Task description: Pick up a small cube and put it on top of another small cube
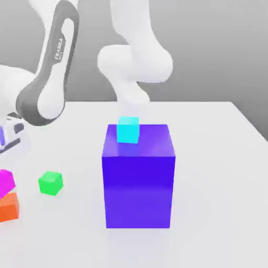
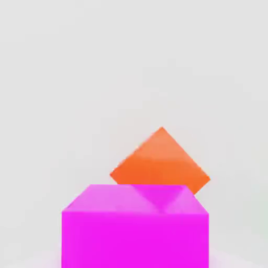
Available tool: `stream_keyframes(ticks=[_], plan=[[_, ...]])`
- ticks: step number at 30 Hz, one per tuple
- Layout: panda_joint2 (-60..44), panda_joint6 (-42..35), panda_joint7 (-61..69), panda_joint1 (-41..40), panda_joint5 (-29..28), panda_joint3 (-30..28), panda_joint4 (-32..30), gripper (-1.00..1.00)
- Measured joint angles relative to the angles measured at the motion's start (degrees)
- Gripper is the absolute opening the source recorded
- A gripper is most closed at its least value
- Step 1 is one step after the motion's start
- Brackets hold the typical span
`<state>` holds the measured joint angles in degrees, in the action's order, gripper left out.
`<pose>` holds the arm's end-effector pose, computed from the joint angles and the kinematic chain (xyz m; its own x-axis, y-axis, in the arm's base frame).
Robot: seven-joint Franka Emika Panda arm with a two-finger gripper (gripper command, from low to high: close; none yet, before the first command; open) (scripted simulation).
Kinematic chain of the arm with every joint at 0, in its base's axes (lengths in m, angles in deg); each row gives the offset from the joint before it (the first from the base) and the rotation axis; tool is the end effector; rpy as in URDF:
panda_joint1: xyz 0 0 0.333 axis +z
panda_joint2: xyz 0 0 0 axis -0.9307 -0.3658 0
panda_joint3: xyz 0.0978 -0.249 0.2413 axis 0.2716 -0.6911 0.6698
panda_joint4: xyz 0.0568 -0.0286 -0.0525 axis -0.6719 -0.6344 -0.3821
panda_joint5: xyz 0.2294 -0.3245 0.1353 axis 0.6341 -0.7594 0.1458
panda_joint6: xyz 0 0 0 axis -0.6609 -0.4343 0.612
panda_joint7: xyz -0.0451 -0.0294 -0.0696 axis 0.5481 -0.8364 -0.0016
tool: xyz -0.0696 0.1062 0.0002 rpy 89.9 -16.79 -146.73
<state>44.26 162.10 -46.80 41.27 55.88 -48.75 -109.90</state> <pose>0.3294 -0.3303 0.2424 -0.9157 -0.3983 0.0535 -0.4003 0.9158 -0.0333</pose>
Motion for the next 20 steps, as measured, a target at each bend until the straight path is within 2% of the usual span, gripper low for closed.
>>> stream_keyframes(ticks=[9,13,17,18,20], plan=[[16.2,2.3,11.56,-3.1,-5.96,-3.16,-18.31,-1.0],[11.27,8.39,15.46,-1.11,-2.16,-4.51,-19.53,-1.0],[3.17,15.88,21.93,0.54,7.09,-3.23,-19.38,-1.0],[1.82,17.06,23.23,0.45,8.98,-2.63,-19.34,1.0],[1.82,17.06,23.22,0.43,8.98,-2.63,-19.34,1.0]])
